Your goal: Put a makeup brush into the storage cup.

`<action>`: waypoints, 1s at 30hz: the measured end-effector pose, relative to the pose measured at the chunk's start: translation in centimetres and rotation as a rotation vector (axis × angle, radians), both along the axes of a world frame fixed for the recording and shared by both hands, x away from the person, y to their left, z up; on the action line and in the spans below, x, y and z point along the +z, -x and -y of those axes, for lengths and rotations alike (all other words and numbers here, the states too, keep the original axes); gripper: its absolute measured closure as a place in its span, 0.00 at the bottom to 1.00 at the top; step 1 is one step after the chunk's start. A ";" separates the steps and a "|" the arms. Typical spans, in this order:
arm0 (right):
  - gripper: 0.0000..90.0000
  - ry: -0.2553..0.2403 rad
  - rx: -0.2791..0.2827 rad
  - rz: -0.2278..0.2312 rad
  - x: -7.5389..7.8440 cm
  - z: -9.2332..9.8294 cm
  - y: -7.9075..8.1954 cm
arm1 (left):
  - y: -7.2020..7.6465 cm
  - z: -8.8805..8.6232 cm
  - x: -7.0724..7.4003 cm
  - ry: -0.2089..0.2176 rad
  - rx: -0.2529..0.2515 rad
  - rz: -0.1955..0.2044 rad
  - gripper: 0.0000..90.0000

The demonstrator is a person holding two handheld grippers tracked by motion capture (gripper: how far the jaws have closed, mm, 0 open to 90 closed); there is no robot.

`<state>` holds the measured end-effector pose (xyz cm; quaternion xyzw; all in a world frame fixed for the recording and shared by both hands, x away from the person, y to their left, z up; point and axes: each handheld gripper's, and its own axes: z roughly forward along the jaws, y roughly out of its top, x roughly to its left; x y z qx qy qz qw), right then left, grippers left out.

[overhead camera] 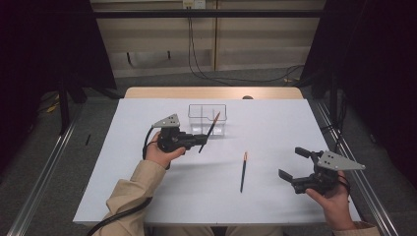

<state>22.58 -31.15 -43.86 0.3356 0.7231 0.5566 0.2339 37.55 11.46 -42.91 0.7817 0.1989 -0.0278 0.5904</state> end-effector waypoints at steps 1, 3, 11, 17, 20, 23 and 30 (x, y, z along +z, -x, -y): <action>0.00 0.003 0.003 -0.003 0.0 0.0 0.0 | 0.1 0.1 -0.1 0.008 0.004 0.008 0.94; 0.00 0.003 0.006 -0.003 -0.1 -0.2 -0.2 | 0.3 0.2 -0.2 0.024 0.005 0.010 0.94; 0.00 -0.003 0.013 -0.010 -0.1 -0.3 -0.4 | 0.9 0.9 -0.6 0.046 0.007 0.020 0.94; 0.00 -0.006 0.027 -0.017 -0.3 -0.8 -0.8 | 1.2 1.2 -0.5 0.075 0.002 0.016 0.94; 0.00 -0.002 0.039 -0.014 -0.3 -1.3 -1.0 | 1.4 1.4 -0.6 0.083 -0.006 0.017 0.94; 0.00 0.005 0.043 -0.012 -0.2 -1.4 -1.0 | 1.5 1.6 -0.6 0.078 -0.021 0.021 0.94; 0.00 0.008 0.041 -0.012 -0.2 -1.5 -1.1 | 1.7 1.8 -0.4 0.087 -0.035 0.020 0.94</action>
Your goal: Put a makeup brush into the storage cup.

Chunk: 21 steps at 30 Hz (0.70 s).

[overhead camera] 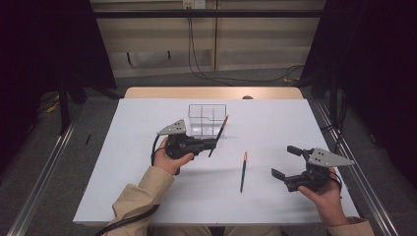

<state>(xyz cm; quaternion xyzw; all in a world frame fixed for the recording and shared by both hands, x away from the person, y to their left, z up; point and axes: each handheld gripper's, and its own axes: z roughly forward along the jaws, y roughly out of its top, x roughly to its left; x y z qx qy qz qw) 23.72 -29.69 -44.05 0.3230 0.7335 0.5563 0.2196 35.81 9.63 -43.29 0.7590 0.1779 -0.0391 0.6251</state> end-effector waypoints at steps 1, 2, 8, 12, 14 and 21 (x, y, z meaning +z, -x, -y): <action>0.00 -0.001 -0.002 -0.001 0.0 0.0 0.0 | 0.0 0.0 0.0 0.002 0.004 -0.001 0.94; 0.00 -0.003 -0.001 0.001 0.1 0.0 0.0 | 0.0 0.0 -0.1 0.003 0.003 0.000 0.94; 0.00 -0.015 -0.005 0.005 0.3 -0.3 -0.3 | 0.0 0.1 -0.3 0.005 0.002 -0.001 0.94; 0.00 -0.044 -0.005 -0.003 0.6 -0.5 -0.9 | 0.0 0.1 -0.3 0.015 0.005 -0.001 0.94; 0.00 -0.046 -0.004 -0.005 0.6 -0.6 -1.1 | 0.0 0.1 -0.3 0.014 0.006 0.000 0.94; 0.00 -0.048 -0.002 -0.019 0.8 -1.4 -2.1 | -0.1 0.2 -0.3 0.020 0.004 -0.003 0.94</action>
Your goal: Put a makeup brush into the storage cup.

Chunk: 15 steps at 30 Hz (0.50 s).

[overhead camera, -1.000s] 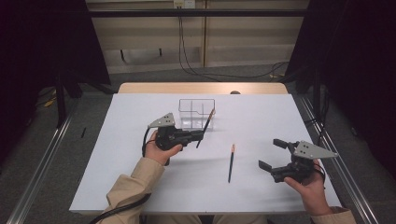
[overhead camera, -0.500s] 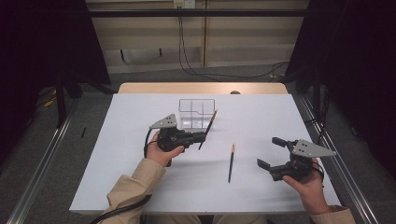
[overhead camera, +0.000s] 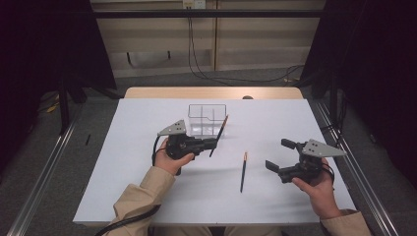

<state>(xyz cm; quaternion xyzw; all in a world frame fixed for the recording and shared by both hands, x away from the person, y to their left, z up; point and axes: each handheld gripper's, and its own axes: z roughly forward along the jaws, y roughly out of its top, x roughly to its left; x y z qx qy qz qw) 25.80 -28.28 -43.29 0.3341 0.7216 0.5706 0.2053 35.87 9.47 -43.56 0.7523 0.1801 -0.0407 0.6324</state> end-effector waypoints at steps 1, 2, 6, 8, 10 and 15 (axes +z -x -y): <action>0.00 -0.001 0.002 -0.006 0.0 -0.1 -0.1 | 0.0 0.0 0.1 0.000 0.001 0.003 0.94; 0.00 -0.008 0.000 -0.009 0.0 -0.3 -0.3 | 0.0 0.1 0.1 0.004 0.000 0.001 0.94; 0.00 -0.021 0.000 -0.010 0.2 -0.9 -0.9 | 0.1 0.2 0.2 0.012 -0.001 0.008 0.94; 0.00 -0.036 -0.002 -0.010 0.4 -1.3 -1.2 | 0.0 0.2 0.2 0.016 0.000 0.009 0.94; 0.00 -0.048 -0.002 -0.007 0.6 -1.6 -1.5 | 0.0 0.2 0.2 0.018 0.001 0.010 0.94; 0.00 -0.081 0.001 -0.012 1.0 -2.5 -2.2 | 0.0 0.3 0.2 0.019 0.005 0.012 0.94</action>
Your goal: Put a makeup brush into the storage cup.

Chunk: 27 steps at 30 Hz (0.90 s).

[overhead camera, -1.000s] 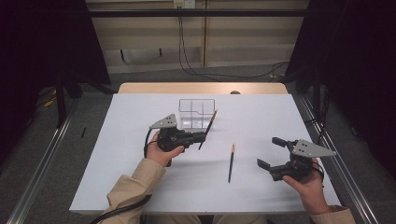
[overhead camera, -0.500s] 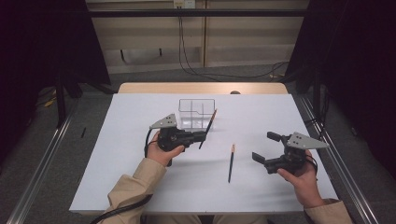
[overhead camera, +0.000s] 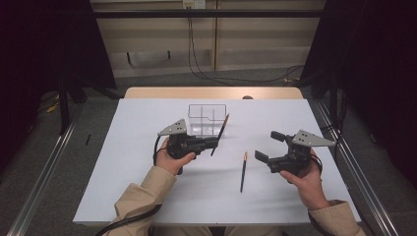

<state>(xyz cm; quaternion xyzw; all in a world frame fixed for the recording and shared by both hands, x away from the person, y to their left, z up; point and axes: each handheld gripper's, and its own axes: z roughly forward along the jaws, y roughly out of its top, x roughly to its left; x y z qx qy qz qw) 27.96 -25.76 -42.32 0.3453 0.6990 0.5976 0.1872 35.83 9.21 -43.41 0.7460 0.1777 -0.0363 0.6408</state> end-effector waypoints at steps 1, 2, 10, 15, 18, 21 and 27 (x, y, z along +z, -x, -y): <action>0.00 -0.001 0.005 -0.005 0.0 -0.3 -0.2 | 0.0 0.0 0.0 0.002 0.000 -0.001 0.94; 0.00 -0.004 0.006 -0.011 0.0 -0.5 -0.3 | 0.0 0.0 0.0 0.002 0.000 -0.002 0.94; 0.02 -0.031 0.023 -0.026 0.0 -1.7 -1.2 | 0.0 0.3 -0.3 -0.008 -0.001 0.003 0.94; 0.10 -0.057 0.030 -0.043 0.1 -2.1 -1.7 | 0.1 0.7 -0.5 -0.019 -0.015 0.001 0.94; 0.20 -0.063 0.045 -0.042 0.2 -2.4 -1.9 | 0.1 0.9 -0.6 -0.026 -0.017 0.002 0.94; 0.21 -0.056 0.061 -0.061 0.2 -2.9 -2.1 | 0.1 1.1 -0.7 -0.033 -0.020 0.005 0.94; 0.27 -0.060 0.083 -0.052 0.4 -3.9 -2.4 | 0.2 1.3 -0.8 -0.035 -0.022 0.007 0.94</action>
